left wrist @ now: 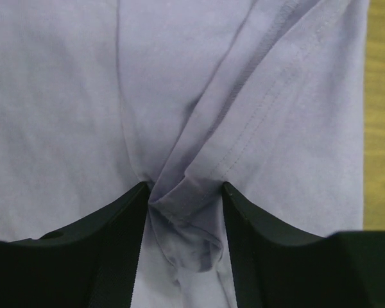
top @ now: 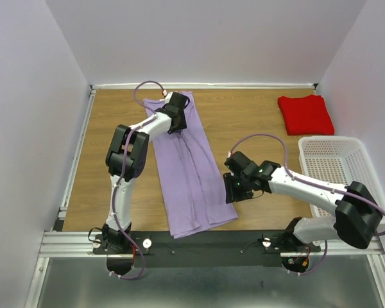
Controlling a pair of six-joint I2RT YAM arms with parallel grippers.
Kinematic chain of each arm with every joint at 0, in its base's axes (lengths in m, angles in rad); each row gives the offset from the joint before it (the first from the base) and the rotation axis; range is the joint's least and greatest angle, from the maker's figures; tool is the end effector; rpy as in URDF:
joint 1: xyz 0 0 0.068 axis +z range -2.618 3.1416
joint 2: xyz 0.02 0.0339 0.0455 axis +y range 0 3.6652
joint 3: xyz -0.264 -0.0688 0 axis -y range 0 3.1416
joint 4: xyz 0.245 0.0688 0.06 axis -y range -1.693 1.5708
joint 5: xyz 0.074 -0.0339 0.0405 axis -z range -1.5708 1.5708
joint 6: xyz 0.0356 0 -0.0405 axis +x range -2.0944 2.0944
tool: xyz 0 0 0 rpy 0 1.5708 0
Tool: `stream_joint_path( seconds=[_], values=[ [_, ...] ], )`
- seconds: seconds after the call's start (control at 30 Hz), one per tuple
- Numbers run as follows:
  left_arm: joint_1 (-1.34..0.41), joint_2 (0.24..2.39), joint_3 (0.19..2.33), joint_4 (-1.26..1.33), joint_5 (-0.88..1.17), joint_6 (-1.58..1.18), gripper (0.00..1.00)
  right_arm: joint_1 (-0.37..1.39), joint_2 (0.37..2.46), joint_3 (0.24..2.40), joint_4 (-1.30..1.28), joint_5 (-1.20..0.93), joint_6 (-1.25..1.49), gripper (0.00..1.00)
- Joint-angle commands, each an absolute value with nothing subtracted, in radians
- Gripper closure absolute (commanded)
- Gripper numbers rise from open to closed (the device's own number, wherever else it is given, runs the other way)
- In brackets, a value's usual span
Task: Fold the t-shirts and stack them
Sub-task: Fold the tshirt
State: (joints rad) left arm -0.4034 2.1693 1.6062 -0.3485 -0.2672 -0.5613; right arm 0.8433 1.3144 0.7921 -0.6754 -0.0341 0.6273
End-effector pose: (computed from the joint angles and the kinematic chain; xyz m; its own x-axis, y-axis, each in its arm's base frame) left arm 0.4399 -0.1775 0.1659 -0.7378 -0.2433 -0.6296 -0.1924 0.9699 -0.1493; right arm 0.1555 0.1765 0.1966 -0.9443 -0.1784 -0.2765 -0.2475 0.9388 0.2397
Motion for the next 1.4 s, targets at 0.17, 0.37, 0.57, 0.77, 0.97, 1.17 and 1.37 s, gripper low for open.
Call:
stream_joint_path(
  seconds=[0.17,0.37,0.57,0.77,0.97,1.17,1.37],
  values=[
    [-0.439,2.367,1.833,-0.399,-0.161,-0.515,0.46,0.842,1.381,0.861,-0.676,0.032,0.623,0.49],
    [-0.448,2.413,2.016,-0.457,-0.115,-0.525,0.44,0.841,1.407,0.879,-0.678,0.046,0.655,0.49],
    [-0.433,2.225,1.979,-0.471,-0.178,-0.511,0.32,0.841,1.399,0.85,-0.676,0.038,0.703,0.47],
    [-0.407,1.936,1.716,-0.437,-0.244,-0.492,0.18,0.842,1.391,0.807,-0.676,0.011,0.73,0.47],
    [-0.385,1.466,1.226,-0.365,-0.261,-0.515,0.04,0.844,1.376,0.767,-0.675,-0.027,0.747,0.47],
    [-0.356,1.005,0.807,-0.314,-0.101,-0.586,0.16,0.861,1.371,0.749,-0.669,-0.063,0.776,0.47],
    [-0.423,0.965,0.701,-0.483,-0.08,-0.652,0.15,0.867,1.405,0.755,-0.669,-0.078,0.802,0.49]
  ],
)
